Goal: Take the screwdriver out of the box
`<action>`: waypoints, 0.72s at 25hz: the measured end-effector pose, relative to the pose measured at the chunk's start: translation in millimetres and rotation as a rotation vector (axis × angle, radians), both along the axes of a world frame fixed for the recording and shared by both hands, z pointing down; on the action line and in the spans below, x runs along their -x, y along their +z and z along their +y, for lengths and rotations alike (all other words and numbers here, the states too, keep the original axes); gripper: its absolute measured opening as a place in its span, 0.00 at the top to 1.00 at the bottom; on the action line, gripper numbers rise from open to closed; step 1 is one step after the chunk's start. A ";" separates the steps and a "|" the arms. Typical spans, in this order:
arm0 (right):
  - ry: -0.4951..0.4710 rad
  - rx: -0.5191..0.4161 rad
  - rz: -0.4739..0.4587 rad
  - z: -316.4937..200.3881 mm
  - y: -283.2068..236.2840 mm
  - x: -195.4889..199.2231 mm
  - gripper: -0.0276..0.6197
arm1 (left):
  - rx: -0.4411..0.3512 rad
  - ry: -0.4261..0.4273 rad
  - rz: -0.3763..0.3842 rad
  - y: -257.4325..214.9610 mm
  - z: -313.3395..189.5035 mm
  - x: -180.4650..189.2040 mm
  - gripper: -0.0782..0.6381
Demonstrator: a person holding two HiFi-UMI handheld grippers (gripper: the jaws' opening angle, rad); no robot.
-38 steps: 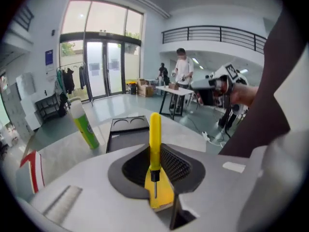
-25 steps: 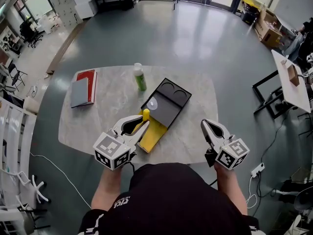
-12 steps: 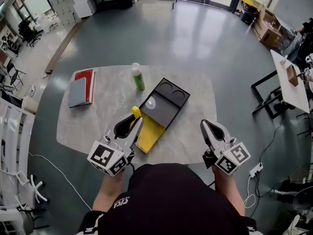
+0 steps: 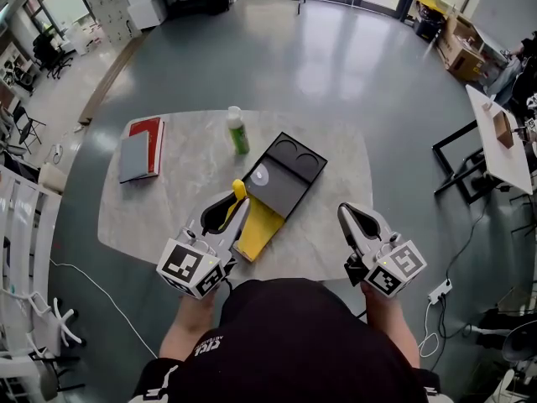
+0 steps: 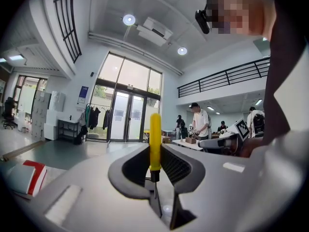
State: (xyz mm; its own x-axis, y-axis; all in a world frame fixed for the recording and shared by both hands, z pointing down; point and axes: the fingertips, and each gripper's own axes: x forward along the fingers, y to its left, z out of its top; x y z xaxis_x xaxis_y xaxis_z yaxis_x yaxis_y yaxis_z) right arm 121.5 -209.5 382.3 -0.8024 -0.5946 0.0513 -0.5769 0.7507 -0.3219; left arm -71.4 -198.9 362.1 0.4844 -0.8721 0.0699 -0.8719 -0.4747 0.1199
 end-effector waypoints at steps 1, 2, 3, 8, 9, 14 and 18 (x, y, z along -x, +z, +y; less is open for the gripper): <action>0.000 -0.001 0.000 0.1 -0.3 -0.5 0.94 | 0.000 0.000 -0.003 -0.5 0.5 -0.3 0.80; 0.001 -0.002 0.001 0.2 -1.0 -0.9 0.94 | 0.003 -0.001 -0.004 -0.9 1.0 0.1 0.80; 0.001 -0.003 0.000 0.0 -1.7 -1.1 0.94 | 0.006 -0.002 -0.006 -0.8 1.2 0.7 0.80; 0.004 -0.003 -0.003 -1.8 -0.8 -4.0 0.94 | 0.012 -0.005 -0.016 3.4 0.8 1.6 0.80; 0.004 -0.003 -0.003 -2.0 -0.3 -4.2 0.94 | 0.011 -0.005 -0.020 4.3 0.7 1.6 0.80; -0.001 -0.001 0.000 -2.8 0.4 -3.4 0.94 | 0.012 -0.006 -0.027 5.5 -0.4 2.2 0.80; -0.005 -0.002 -0.001 -5.3 0.1 -3.8 0.94 | 0.013 -0.009 -0.029 6.2 -2.6 2.2 0.80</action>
